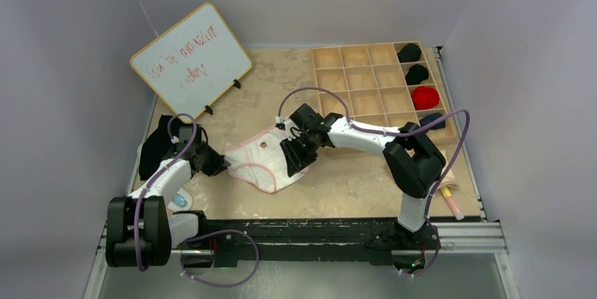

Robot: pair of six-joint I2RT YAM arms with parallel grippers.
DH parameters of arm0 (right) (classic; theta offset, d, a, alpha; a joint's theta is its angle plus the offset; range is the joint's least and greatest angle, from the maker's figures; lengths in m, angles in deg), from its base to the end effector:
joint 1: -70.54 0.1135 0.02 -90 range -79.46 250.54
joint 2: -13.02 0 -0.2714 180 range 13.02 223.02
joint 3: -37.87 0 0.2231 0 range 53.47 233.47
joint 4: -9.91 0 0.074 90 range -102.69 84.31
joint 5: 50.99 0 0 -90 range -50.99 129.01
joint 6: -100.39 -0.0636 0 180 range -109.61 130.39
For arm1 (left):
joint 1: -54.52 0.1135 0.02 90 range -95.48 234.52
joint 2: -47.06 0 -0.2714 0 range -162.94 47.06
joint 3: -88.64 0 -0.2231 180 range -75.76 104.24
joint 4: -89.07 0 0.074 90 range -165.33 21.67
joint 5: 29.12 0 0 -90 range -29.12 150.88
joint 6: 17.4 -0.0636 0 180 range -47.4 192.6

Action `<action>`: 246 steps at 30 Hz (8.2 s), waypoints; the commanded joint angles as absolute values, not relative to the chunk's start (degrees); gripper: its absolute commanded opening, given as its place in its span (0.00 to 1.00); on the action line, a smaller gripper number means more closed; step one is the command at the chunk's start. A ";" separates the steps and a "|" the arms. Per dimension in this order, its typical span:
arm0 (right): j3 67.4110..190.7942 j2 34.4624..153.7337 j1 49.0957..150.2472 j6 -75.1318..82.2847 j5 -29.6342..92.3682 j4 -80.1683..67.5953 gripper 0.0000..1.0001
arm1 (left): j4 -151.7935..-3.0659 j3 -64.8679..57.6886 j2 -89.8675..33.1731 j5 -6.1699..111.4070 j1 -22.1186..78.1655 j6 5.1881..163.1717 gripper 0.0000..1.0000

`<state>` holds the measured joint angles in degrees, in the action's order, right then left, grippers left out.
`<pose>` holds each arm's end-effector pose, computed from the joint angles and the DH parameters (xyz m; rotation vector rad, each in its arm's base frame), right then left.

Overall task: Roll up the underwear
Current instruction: Fold the underwear at the center of the board.

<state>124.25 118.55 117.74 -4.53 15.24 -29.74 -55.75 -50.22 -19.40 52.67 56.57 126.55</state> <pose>0.2339 0.2903 0.1887 -0.9194 2.5960 0.8917 0.1809 -0.0026 0.1477 -1.2221 2.4071 -0.4851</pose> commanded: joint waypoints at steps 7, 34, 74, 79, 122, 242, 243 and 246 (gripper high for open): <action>120.82 115.67 117.89 -2.41 15.89 -30.12 0.40 | -59.14 -49.63 -20.57 50.98 56.98 122.25 0.08; 125.98 123.47 119.27 0.31 4.49 -31.14 0.40 | -44.42 -39.83 -20.54 60.73 56.98 116.72 0.00; 134.03 116.46 115.20 -0.22 24.12 -36.35 0.48 | -53.92 -46.54 -24.13 56.24 56.98 119.71 0.33; 133.64 116.64 115.10 -0.37 23.31 -36.22 0.49 | -54.81 -46.72 -23.88 56.74 56.98 119.62 0.34; 131.85 111.97 105.02 -6.21 23.39 -33.24 0.52 | -47.59 -23.43 -25.98 60.18 40.82 114.81 0.00; 133.89 122.42 105.31 -3.98 14.15 -31.87 0.48 | -58.29 -37.09 -23.34 42.14 33.61 118.46 0.65; 134.23 123.04 105.27 -4.12 13.51 -31.65 0.47 | -58.50 -37.49 -23.63 42.08 33.46 118.67 0.63; 135.02 124.20 105.26 -4.58 12.32 -31.15 0.46 | -58.20 -38.57 -23.74 41.99 33.19 118.90 0.59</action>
<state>131.38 124.56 105.46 -5.40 16.11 -30.90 -55.69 -37.37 -23.53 42.55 33.53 117.90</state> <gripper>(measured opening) 0.468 0.608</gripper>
